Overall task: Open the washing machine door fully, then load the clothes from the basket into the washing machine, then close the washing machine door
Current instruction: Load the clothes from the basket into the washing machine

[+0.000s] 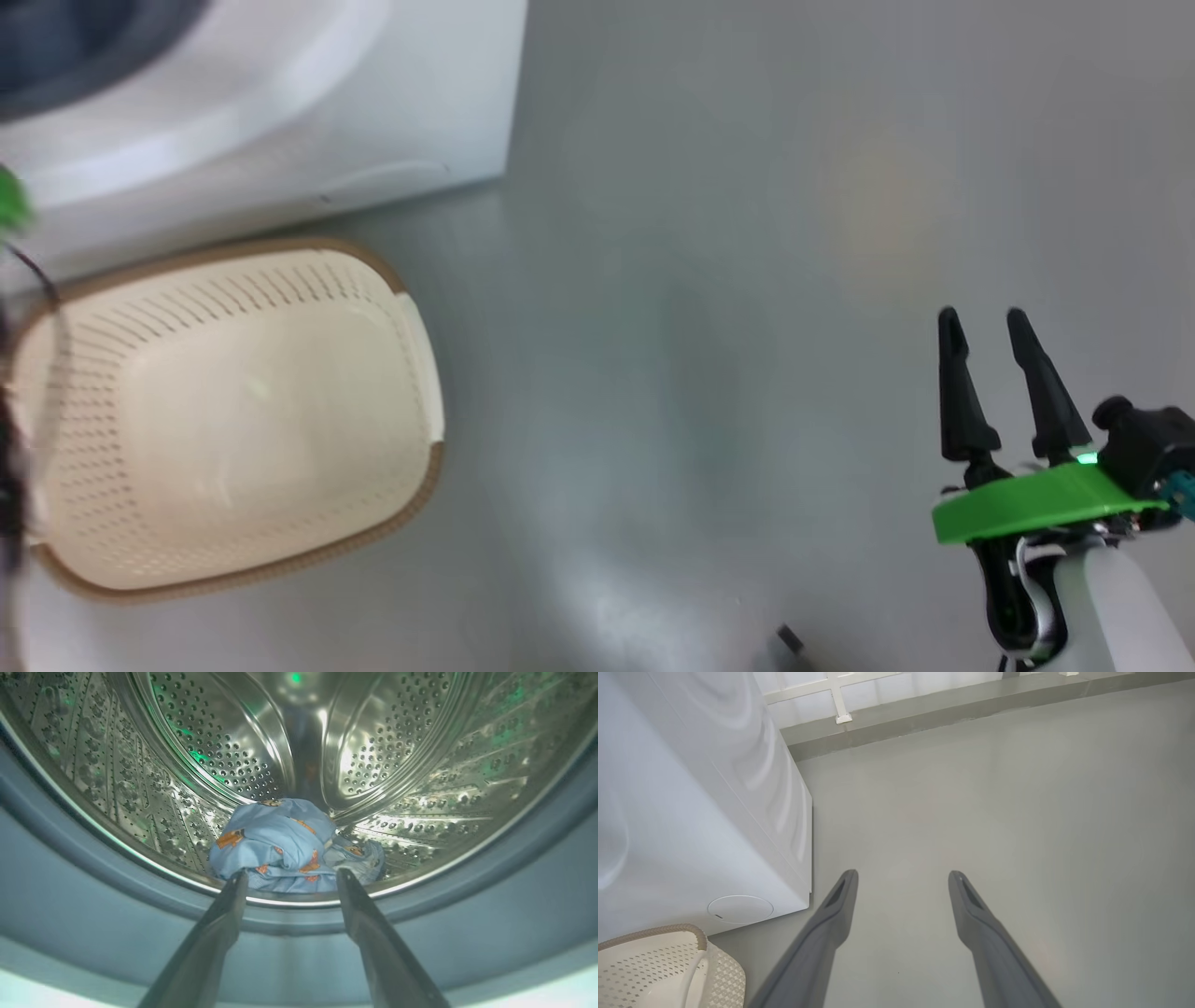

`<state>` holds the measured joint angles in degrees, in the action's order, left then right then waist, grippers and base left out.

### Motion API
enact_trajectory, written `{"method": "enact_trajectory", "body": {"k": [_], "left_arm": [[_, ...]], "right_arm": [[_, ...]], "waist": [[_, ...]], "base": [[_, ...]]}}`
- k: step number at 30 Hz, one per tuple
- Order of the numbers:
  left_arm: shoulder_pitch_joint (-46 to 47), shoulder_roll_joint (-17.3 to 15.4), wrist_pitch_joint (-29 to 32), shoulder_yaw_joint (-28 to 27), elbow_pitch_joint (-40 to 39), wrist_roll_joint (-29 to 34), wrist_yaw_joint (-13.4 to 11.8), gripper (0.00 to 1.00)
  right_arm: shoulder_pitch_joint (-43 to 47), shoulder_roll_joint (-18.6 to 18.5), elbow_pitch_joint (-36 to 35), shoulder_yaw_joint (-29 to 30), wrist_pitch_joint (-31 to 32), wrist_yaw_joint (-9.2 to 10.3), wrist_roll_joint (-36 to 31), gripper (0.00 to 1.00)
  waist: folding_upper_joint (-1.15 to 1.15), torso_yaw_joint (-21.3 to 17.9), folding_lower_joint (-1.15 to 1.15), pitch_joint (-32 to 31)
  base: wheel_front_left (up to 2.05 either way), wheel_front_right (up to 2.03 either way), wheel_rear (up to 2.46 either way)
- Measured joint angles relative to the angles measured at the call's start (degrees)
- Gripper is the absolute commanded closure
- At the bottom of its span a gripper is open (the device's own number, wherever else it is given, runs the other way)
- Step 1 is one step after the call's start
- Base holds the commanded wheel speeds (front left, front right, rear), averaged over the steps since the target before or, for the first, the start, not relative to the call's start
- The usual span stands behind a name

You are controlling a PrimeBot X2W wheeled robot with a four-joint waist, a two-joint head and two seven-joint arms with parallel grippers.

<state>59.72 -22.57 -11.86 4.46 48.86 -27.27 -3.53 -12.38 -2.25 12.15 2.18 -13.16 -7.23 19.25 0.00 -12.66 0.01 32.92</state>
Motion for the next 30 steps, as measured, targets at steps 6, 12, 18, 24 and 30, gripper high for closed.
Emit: {"method": "enact_trajectory", "body": {"k": [6, 12, 18, 24, 30], "left_arm": [[-14.22, 4.33, -2.26, 0.77, -7.90, -0.32, -1.16, 0.00], [-29.99, 7.50, -2.65, 2.46, -19.31, 1.22, -3.59, 0.00], [-44.01, 8.91, -2.46, 4.05, -27.87, 1.23, -6.15, 0.00], [-51.22, 10.49, -1.25, 6.65, -31.70, 1.75, -7.25, 0.00], [-56.53, 11.41, -1.27, 9.09, -34.30, 2.75, -8.01, 0.00]], "right_arm": [[4.63, 0.01, -2.46, 1.97, 3.07, 0.00, -2.88, 0.00], [9.49, 0.04, -5.57, 2.94, 6.61, 0.00, -5.14, 0.00], [13.55, 0.07, -8.53, 3.53, 9.81, 0.00, -6.05, 0.00], [16.63, 0.07, -11.41, 3.55, 12.63, 0.00, -7.27, 0.00], [18.82, -0.04, -13.89, 3.59, 14.91, 0.00, -8.77, 0.00]], "waist": [[0.00, 1.78, 0.00, -5.85], [0.00, 3.66, 0.01, -12.22], [0.00, 5.41, 0.01, -18.23], [0.00, 7.25, 0.00, -23.34], [0.00, 8.88, 0.00, -27.63]], "base": [[0.00, 0.00, 0.00], [0.00, 0.00, 0.00], [0.00, 0.00, 0.00], [0.00, 0.00, 0.00], [0.00, 0.00, 0.00]]}}
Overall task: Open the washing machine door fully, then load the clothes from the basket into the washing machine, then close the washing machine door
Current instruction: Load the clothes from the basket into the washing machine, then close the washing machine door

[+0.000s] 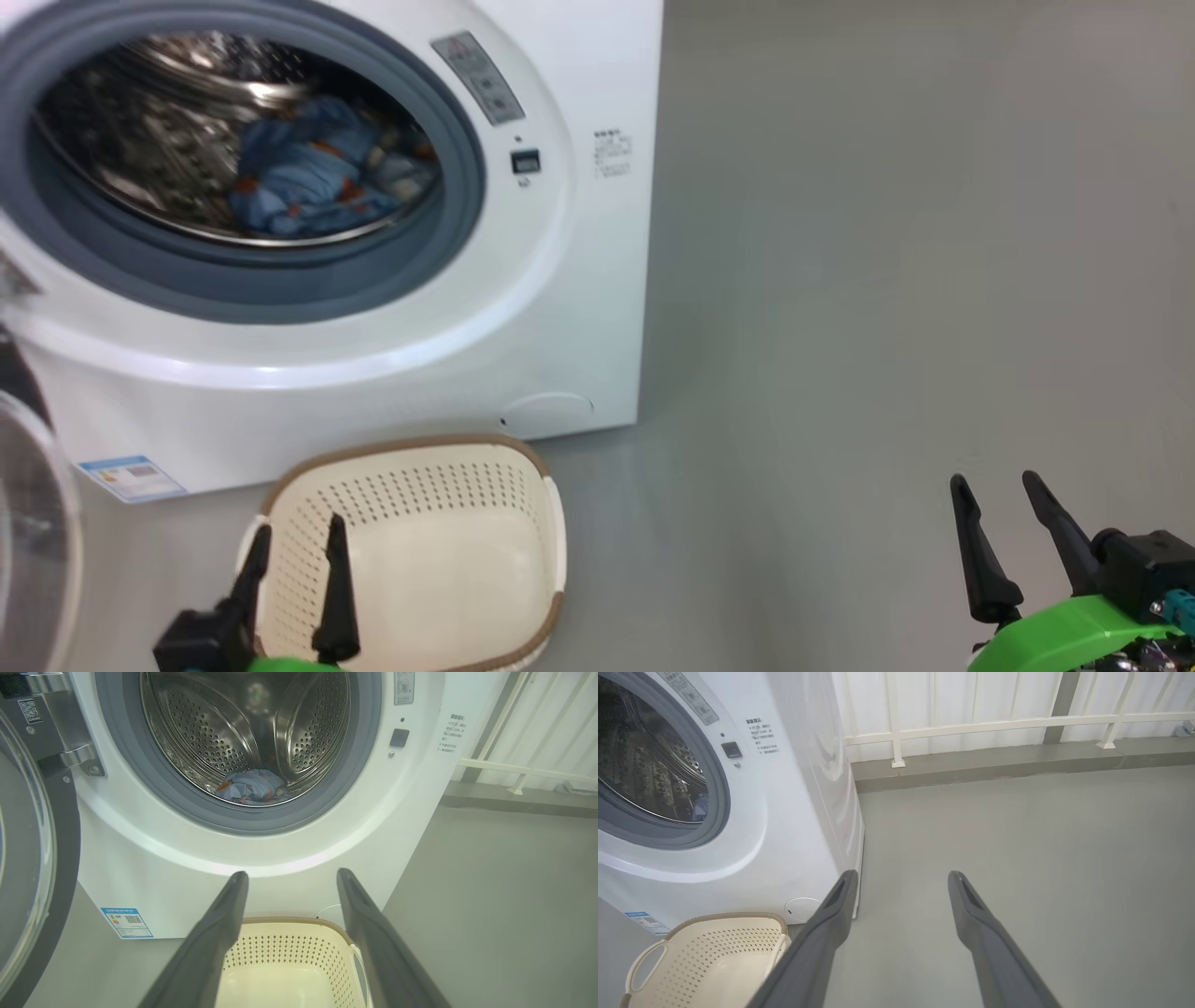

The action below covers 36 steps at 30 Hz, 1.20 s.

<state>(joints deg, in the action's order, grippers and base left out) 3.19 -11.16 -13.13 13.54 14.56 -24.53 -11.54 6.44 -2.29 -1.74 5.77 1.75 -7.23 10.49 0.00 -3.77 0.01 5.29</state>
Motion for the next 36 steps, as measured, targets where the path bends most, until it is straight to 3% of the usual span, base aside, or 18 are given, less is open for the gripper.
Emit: {"method": "enact_trajectory", "body": {"k": [17, 36], "left_arm": [[-6.36, -0.64, 1.11, 2.25, -4.69, 0.55, -0.20, 0.00], [-7.00, -2.02, 2.46, 3.77, -5.47, 0.91, -0.11, 0.00]], "right_arm": [[3.33, -0.51, -3.12, -0.38, 2.31, 0.00, -0.45, 0.00], [3.60, -0.41, -3.21, -0.38, 2.31, 0.00, -0.44, 0.00]], "waist": [[0.00, 3.89, -0.01, -6.52], [0.00, 3.67, -0.01, -7.16]], "base": [[0.00, 0.00, 0.00], [0.00, 0.00, 0.00]]}}
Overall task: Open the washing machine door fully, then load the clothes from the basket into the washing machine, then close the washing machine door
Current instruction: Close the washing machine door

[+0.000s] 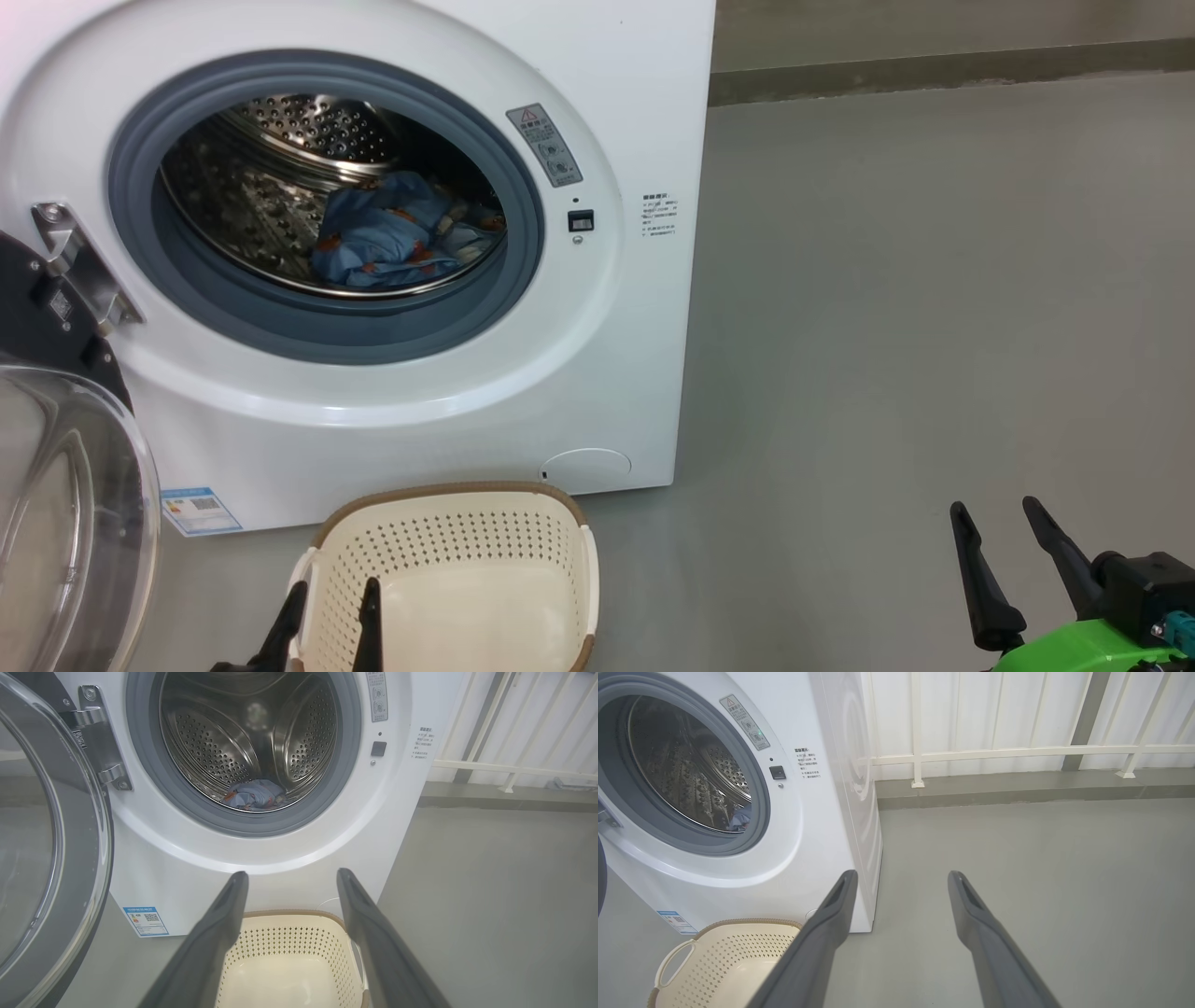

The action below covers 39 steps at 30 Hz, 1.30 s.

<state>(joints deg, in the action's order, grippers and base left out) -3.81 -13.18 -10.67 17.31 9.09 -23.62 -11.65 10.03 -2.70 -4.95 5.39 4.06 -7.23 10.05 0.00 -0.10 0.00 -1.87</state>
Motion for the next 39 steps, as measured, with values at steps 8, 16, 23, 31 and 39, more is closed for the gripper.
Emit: {"method": "enact_trajectory", "body": {"k": [8, 16, 23, 31, 39], "left_arm": [[0.01, -0.14, -0.02, 0.42, 0.02, 0.01, -0.01, 0.00], [0.05, -0.23, -0.49, 0.71, 0.04, 0.34, -0.27, 0.00], [0.08, -0.75, -0.51, 1.24, 0.02, 0.37, -0.16, 0.00], [0.08, -1.21, -0.77, 1.11, -0.09, 0.36, -0.26, 0.00], [0.10, -1.20, -1.04, 1.04, -0.31, 0.21, -0.26, 0.00]], "right_arm": [[0.01, 0.07, 0.01, 0.03, 0.01, 0.00, 0.00, 0.00], [0.01, 0.15, 0.01, 0.08, 0.42, 0.00, 0.00, 0.00], [0.02, 0.21, 0.05, 0.22, 0.41, 0.00, 0.05, 0.00], [0.07, 0.31, 0.07, 0.48, 0.41, 0.00, 0.05, 0.00], [0.06, 0.40, 0.14, 0.48, 0.40, 0.00, 0.05, 0.00]], "waist": [[0.00, 0.13, 0.00, -0.11], [0.00, 0.76, 0.00, -0.45], [0.00, 1.54, 0.00, -0.19], [0.00, 2.45, 0.00, 0.05], [0.00, 2.85, 0.00, 0.06]], "base": [[0.00, 0.00, 0.00], [-0.44, 0.44, 0.00], [-1.28, 1.28, 0.00], [-0.40, 0.40, 0.00], [0.00, 0.00, 0.00]]}}
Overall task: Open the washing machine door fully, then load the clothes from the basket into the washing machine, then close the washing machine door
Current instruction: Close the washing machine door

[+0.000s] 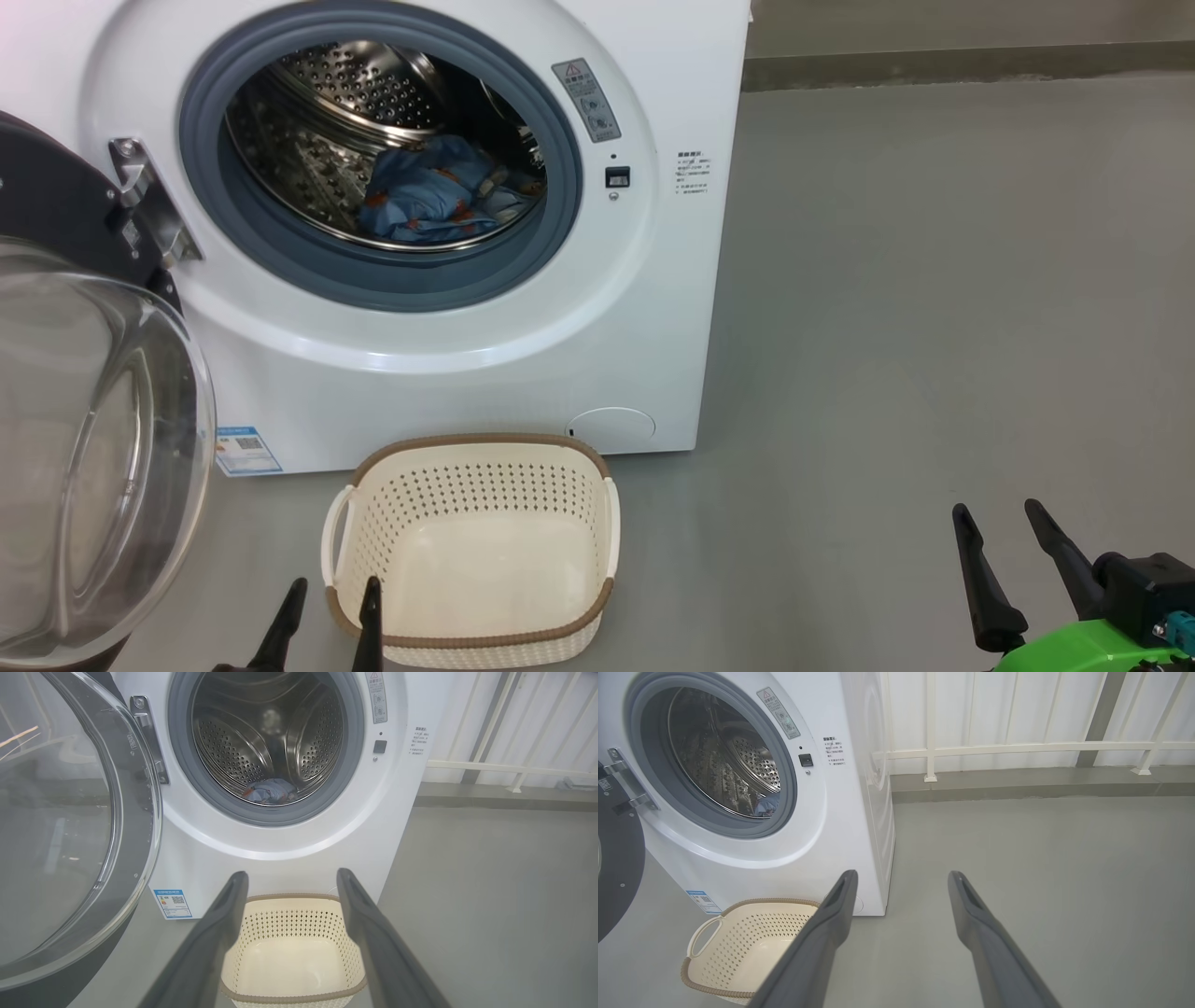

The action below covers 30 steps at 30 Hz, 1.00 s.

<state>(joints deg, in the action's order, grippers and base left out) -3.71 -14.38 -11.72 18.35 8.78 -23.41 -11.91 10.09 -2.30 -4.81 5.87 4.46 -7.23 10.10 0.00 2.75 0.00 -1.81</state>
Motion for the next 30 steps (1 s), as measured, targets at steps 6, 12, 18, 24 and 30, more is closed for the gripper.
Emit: {"method": "enact_trajectory", "body": {"k": [6, 12, 18, 24, 30], "left_arm": [[0.10, 0.00, 0.01, 0.02, 0.00, -0.13, -0.27, 0.00], [0.29, -0.15, 0.03, -0.16, -0.46, -0.14, -0.97, 0.00], [0.48, -0.53, 0.02, -0.82, -2.35, -0.14, -2.09, 0.00], [0.19, -1.03, 0.03, -1.16, -3.80, -0.14, -2.77, 0.00], [-0.10, -1.20, 0.05, -1.18, -4.46, -0.26, -3.03, 0.00]], "right_arm": [[0.00, 0.04, 0.07, 0.25, -0.08, 0.00, 0.00, 0.00], [0.02, 0.09, -0.04, 1.19, -0.48, 0.00, 0.00, 0.00], [0.04, 0.10, -0.13, 1.70, -0.49, 0.00, 0.00, 0.00], [0.00, 0.11, -0.05, 1.66, -0.51, 0.00, 0.00, 0.00], [-0.02, 0.13, -0.05, 1.44, -0.51, 0.00, 0.00, 0.00]], "waist": [[0.00, 0.48, 0.00, -0.02], [0.00, 2.35, 0.00, 0.07], [0.00, 6.26, 0.00, 0.31], [0.00, 11.76, 0.00, 0.36], [0.00, 17.99, 0.00, 0.14]], "base": [[0.00, 0.00, 0.00], [0.00, 0.00, 0.00], [0.00, 0.00, 0.00], [0.00, 0.00, 0.00], [0.00, 0.00, 0.00]]}}
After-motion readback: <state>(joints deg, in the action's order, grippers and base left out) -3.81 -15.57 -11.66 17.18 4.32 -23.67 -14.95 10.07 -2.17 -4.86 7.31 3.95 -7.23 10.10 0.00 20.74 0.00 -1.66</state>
